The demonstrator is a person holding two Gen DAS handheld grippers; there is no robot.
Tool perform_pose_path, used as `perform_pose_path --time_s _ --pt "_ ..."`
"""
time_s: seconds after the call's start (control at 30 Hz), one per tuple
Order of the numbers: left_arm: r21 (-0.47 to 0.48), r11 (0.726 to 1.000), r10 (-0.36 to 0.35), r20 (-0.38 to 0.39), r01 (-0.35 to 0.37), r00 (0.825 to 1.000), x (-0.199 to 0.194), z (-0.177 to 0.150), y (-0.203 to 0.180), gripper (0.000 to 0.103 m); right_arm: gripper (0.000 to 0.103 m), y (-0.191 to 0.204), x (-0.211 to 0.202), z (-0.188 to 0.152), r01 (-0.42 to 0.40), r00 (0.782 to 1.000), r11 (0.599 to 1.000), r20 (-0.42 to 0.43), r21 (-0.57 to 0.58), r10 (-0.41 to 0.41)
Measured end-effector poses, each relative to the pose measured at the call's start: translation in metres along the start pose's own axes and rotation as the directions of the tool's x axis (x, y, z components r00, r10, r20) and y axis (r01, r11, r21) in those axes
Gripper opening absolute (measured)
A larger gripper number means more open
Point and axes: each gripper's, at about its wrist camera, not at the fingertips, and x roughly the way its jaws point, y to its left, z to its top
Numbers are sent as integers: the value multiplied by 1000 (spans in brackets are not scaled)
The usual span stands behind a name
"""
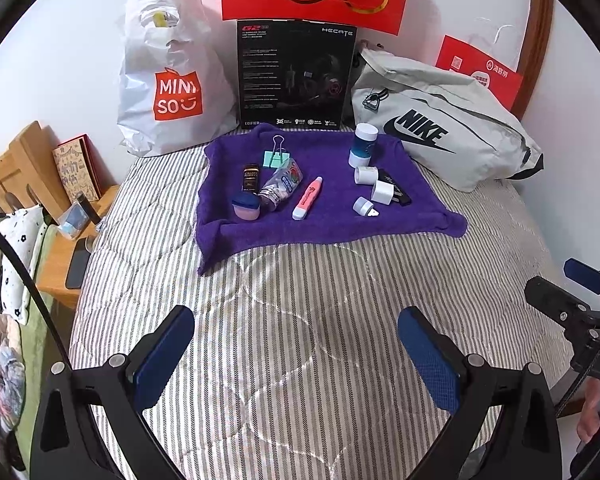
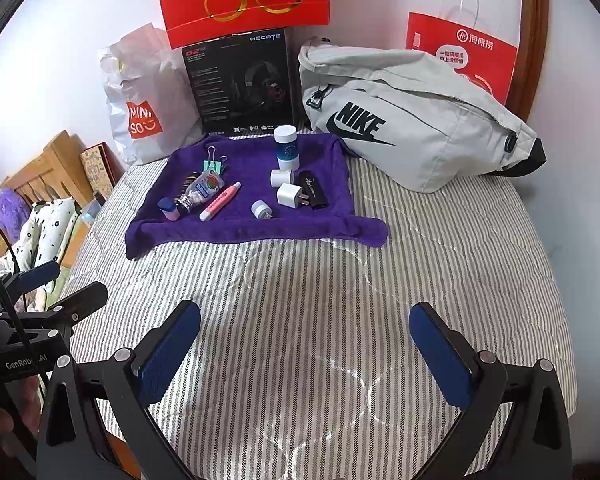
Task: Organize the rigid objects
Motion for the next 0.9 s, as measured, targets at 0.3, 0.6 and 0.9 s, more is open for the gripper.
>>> perform_pose_path --time_s 0.3,0.6,0.9 --pt "-1 1000 2 0 -2 1000 -1 -1 0 103 103 -1 0 0 0 1000 1000 2 -1 0" --pt "4 1000 9 -2 -9 1000 -3 -4 -1 103 103 0 -5 -2 3 1000 1000 10 -4 -2" --pt "9 1000 6 -3 -6 1000 -5 -5 2 103 103 0 -5 -3 2 1000 1000 11 -6 -2"
